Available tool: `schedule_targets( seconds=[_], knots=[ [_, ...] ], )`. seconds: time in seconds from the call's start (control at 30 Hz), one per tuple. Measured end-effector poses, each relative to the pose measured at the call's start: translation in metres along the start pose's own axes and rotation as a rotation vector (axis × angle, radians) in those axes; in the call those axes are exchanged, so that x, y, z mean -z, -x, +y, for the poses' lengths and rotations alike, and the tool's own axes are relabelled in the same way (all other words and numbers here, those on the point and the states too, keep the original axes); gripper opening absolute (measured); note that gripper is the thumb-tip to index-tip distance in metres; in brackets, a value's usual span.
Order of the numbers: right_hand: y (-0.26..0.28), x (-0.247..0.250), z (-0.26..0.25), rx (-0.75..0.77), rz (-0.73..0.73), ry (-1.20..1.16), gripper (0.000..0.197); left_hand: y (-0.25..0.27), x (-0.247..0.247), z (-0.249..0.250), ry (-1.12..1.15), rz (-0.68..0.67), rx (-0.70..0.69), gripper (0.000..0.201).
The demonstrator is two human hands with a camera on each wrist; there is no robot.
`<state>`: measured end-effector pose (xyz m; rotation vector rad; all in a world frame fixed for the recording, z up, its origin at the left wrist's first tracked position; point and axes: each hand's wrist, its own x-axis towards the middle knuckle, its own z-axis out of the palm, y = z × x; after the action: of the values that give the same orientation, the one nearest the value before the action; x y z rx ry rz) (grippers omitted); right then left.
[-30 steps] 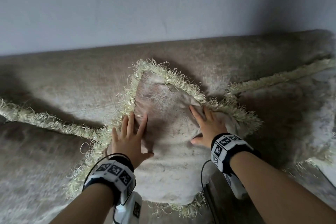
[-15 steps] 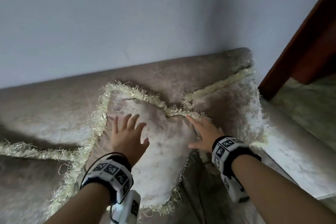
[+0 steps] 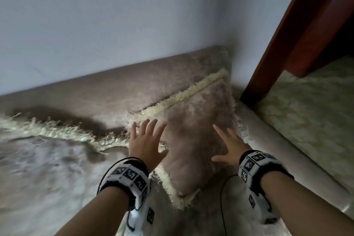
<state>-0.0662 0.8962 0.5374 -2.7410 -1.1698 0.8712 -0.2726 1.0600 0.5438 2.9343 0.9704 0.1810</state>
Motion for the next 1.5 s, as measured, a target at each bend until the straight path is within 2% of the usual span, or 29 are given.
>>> schedule_targets(
  seconds=[0.1,0.2,0.37,0.5,0.6,0.73,0.83,0.93,1.03,1.13,1.23,1.33,1.5],
  knots=[
    [-0.037,0.012,0.049,-0.033,-0.024,0.005,0.105,-0.054,-0.023,0.045,-0.025,-0.054,0.031,0.085],
    [-0.078,0.021,0.092,-0.038,-0.023,-0.056,0.112,-0.103,-0.038,0.072,-0.074,-0.124,0.065,0.099],
    [-0.13,0.027,0.123,0.007,-0.02,-0.166,0.118,-0.16,-0.061,0.075,-0.156,-0.189,0.099,0.117],
    [-0.169,0.024,0.134,0.042,-0.002,-0.205,0.12,-0.182,-0.08,0.074,-0.177,-0.258,0.142,0.124],
    [-0.196,0.017,0.142,0.082,-0.009,-0.192,0.125,-0.188,-0.09,0.068,-0.171,-0.205,0.148,0.127],
    [-0.224,0.01,0.15,0.094,0.002,-0.287,0.132,-0.197,-0.105,0.055,-0.189,-0.096,0.098,0.129],
    [-0.246,0.008,0.154,0.074,0.006,-0.295,0.144,-0.201,-0.113,0.053,-0.188,-0.072,0.099,0.127],
    [-0.265,0.003,0.151,0.097,-0.029,-0.355,0.147,-0.204,-0.117,0.051,-0.189,-0.074,0.107,0.127],
    [-0.272,-0.006,0.147,0.085,-0.058,-0.491,0.148,-0.204,-0.117,0.053,-0.191,-0.111,0.118,0.127],
    [-0.27,-0.011,0.149,0.054,-0.061,-0.539,0.156,-0.201,-0.109,0.059,-0.169,-0.214,0.105,0.125],
    [-0.252,-0.009,0.15,0.028,-0.049,-0.576,0.14,-0.194,-0.099,0.065,-0.092,-0.275,0.113,0.124],
    [-0.228,0.002,0.15,0.042,-0.021,-0.548,0.138,-0.181,-0.084,0.06,-0.04,-0.252,0.094,0.122],
    [-0.186,0.057,0.139,0.097,0.015,-0.386,0.133,-0.15,-0.042,0.054,0.058,-0.157,0.064,0.115]
  ],
)
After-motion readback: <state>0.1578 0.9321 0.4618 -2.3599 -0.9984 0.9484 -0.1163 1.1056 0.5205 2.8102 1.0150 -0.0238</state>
